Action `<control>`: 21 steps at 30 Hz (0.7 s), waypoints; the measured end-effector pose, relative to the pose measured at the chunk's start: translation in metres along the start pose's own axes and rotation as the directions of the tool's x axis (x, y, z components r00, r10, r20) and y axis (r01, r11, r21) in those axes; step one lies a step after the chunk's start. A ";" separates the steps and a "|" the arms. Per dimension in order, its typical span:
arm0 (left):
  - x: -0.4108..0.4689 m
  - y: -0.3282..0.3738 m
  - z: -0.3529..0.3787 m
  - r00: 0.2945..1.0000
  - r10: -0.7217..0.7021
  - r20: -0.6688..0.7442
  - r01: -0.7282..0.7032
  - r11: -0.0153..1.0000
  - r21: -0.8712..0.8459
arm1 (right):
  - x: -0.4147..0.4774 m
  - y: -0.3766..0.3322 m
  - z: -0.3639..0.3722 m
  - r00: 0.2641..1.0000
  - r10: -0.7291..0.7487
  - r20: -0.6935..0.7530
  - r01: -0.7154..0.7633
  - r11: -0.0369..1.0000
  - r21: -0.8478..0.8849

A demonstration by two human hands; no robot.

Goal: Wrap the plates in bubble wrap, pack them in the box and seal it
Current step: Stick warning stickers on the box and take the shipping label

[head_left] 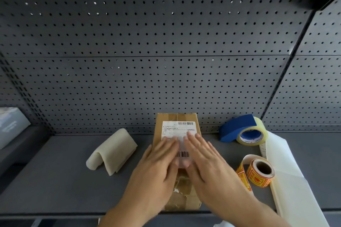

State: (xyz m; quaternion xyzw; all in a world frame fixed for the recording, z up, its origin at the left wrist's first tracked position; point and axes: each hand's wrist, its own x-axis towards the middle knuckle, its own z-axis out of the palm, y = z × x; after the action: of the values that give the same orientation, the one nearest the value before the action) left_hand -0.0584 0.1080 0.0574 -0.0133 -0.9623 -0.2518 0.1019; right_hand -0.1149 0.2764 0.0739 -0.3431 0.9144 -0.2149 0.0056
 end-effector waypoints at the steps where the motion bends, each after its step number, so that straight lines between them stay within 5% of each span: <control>1: -0.003 -0.003 0.004 1.000 0.027 0.007 -0.028 0.997 0.073 | -0.002 -0.002 0.005 1.000 -0.025 0.004 0.025 0.998 -0.053; 6: -0.009 -0.009 0.005 1.000 -0.002 -0.028 0.005 0.993 0.117 | -0.009 0.006 0.018 1.000 0.001 0.024 0.003 0.987 -0.160; 10: -0.015 -0.010 0.006 0.998 -0.022 -0.053 0.029 0.992 0.119 | -0.013 0.015 0.012 1.000 0.013 -0.015 -0.014 0.994 -0.111; 12: -0.021 -0.013 0.009 0.995 -0.044 -0.093 0.049 0.998 0.042 | -0.016 0.018 0.005 0.992 0.096 0.082 -0.092 0.995 -0.049; 17: -0.035 -0.034 0.018 0.976 -0.215 -0.044 0.167 0.859 -0.484 | -0.017 0.038 0.019 0.957 0.145 0.250 -0.245 0.865 0.438; 21: -0.033 -0.051 0.034 0.970 -0.201 0.134 0.241 0.789 -0.565 | -0.015 0.056 0.038 0.955 0.047 0.293 -0.228 0.746 0.625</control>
State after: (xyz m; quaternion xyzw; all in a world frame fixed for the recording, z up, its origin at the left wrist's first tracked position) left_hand -0.0365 0.0805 -0.0027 0.0609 -0.8382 -0.5411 0.0309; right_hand -0.1327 0.3086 0.0157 -0.2754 0.7961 -0.4722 0.2595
